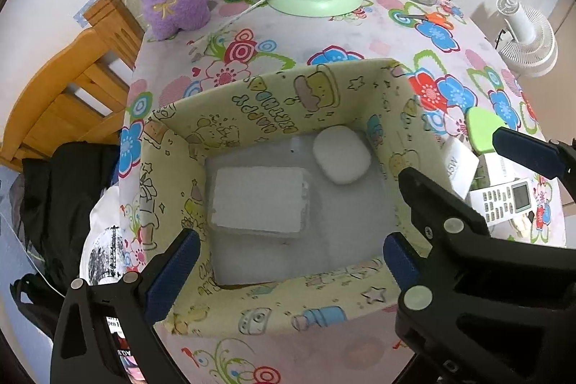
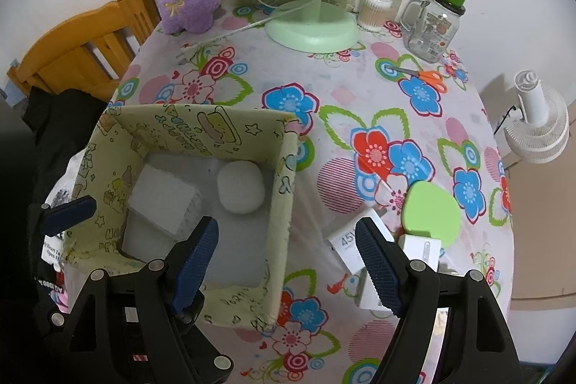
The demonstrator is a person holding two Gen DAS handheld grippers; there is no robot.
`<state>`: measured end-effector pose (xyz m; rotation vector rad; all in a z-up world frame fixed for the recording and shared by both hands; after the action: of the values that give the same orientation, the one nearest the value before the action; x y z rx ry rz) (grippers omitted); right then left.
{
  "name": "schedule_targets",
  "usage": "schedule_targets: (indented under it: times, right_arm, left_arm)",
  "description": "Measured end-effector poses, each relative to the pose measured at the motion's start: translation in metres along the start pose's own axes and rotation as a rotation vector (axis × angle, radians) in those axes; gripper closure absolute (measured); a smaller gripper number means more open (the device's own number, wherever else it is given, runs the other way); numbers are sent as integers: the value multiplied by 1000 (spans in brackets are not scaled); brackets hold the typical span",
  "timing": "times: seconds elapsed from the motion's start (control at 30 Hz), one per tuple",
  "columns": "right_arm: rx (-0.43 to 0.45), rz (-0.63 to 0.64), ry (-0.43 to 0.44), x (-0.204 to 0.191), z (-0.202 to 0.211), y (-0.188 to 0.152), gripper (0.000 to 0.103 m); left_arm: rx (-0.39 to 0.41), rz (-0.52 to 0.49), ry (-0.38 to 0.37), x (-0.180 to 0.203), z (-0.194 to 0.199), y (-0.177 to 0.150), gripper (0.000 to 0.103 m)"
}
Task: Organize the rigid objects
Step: 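Withdraw both grippers up out of the yellow bin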
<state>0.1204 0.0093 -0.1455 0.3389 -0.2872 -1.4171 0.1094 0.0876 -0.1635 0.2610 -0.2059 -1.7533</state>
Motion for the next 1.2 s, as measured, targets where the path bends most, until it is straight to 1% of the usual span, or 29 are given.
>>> schedule_targets:
  times: [0.3, 0.7, 0.97, 1.2]
  right_arm:
    - [21, 5, 1, 17, 19, -8, 22]
    - [48, -6, 0, 46, 47, -18, 22]
    - [75, -2, -3, 68, 66, -23, 22]
    - [101, 7, 24, 88, 78, -29, 22]
  left_arm:
    - [32, 16, 14, 18, 18, -3, 1]
    - [73, 40, 2, 45, 45, -6, 0]
    - [110, 31, 4, 64, 63, -5, 0]
    - [124, 26, 0, 81, 73, -5, 1]
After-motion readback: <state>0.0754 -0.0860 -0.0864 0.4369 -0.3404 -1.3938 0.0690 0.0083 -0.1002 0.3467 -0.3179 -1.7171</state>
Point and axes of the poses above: each gripper's, at about its wrist camera, not at the fingertips, and z roughly against the way its jaws point, x to its right, y to its top, the point moved 2 cm from there along -z, roughly the way its jaws point, and after that the axes turned 4 degrees about z, right-handed, at the moved point
